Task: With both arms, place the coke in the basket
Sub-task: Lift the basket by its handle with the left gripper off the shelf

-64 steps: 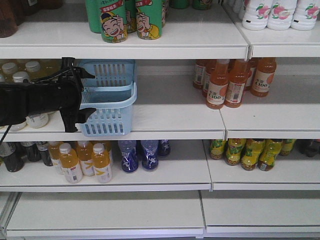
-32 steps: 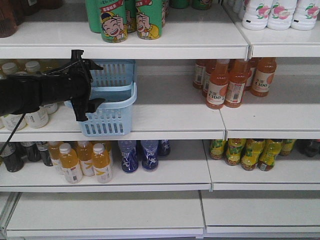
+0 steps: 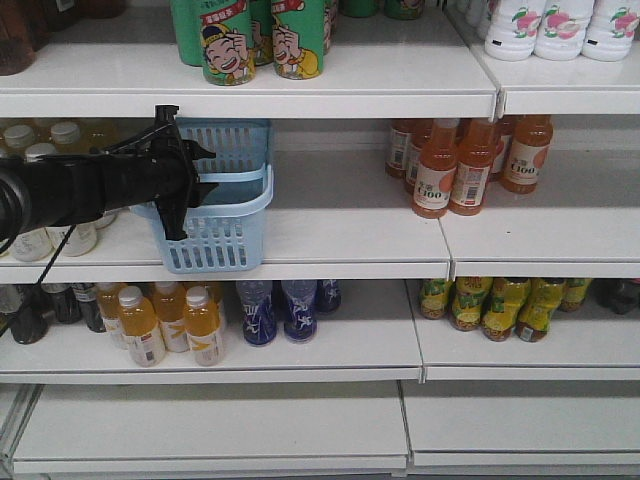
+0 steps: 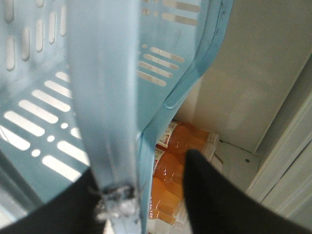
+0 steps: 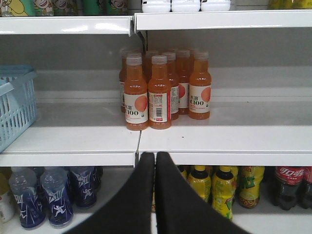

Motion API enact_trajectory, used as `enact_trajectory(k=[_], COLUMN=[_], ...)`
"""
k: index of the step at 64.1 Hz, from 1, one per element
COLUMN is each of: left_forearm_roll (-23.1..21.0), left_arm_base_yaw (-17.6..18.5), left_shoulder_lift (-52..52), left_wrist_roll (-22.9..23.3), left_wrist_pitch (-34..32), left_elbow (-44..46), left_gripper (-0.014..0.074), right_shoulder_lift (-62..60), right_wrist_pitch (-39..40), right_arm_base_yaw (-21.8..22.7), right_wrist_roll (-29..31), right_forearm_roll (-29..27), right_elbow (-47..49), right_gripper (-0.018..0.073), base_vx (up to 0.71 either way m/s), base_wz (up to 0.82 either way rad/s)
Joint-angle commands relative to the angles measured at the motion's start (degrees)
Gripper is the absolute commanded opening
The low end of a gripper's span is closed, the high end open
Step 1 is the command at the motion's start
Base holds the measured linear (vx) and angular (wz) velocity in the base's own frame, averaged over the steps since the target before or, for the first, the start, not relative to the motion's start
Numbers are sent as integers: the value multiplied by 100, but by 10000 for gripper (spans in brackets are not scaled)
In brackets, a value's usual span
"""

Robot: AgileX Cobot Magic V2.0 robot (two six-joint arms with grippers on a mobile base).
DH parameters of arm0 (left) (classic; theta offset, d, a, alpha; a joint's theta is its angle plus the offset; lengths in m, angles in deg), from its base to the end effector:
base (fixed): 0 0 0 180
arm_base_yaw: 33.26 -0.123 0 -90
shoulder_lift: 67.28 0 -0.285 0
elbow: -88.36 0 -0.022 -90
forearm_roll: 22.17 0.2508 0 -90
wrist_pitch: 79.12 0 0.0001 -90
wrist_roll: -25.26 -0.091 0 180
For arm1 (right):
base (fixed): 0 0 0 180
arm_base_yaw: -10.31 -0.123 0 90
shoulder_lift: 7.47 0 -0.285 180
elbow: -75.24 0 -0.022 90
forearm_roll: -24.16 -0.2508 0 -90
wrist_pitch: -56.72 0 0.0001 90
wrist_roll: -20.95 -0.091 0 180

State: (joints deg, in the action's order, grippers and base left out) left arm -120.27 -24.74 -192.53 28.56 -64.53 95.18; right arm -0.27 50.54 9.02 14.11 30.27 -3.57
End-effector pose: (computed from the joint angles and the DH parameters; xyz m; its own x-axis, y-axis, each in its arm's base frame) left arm 0.4659 -0.0928 0.2166 -0.2683 -0.9188 0.2896 -0.5033 -0.1226 -0.8554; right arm 0.0568 0.0002 0.1946 -0.0377 0.0125 -0.9992 -0.0106 0.9999 0.0129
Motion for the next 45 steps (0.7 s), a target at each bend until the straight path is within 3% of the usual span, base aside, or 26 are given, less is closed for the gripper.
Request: enact_trajectory(k=[1,7,23,31,45], left_forearm_roll=[-414,-414,-407,-412,-412], left_arm_base_yaw=[9,5,5,5,-200], left_shoulder_lift=[295,295,295,295,334], left_wrist_roll=[-131,-131,-850,-1374,-2339], left_wrist_pitch=[70,-6,265,809,2429], left_elbow=[226,226,226,226,226], left_gripper=[118,-6,-8,-8,-8], right_shoulder_lift=[-106,-106,-106,-106,-106], right_wrist_pitch=[406,406,406,393,393], right_arm_base_yaw=[0,0,0,0,0], right_wrist_roll=[69,69,69,69,69], right_forearm_roll=[31,31,31,31,31], right_elbow=[-65,-65,-65,-65,-65], right_gripper=[-10,-10,-10,-10,-10], base_vx=[0,0,0,0,0], base_wz=[0,0,0,0,0])
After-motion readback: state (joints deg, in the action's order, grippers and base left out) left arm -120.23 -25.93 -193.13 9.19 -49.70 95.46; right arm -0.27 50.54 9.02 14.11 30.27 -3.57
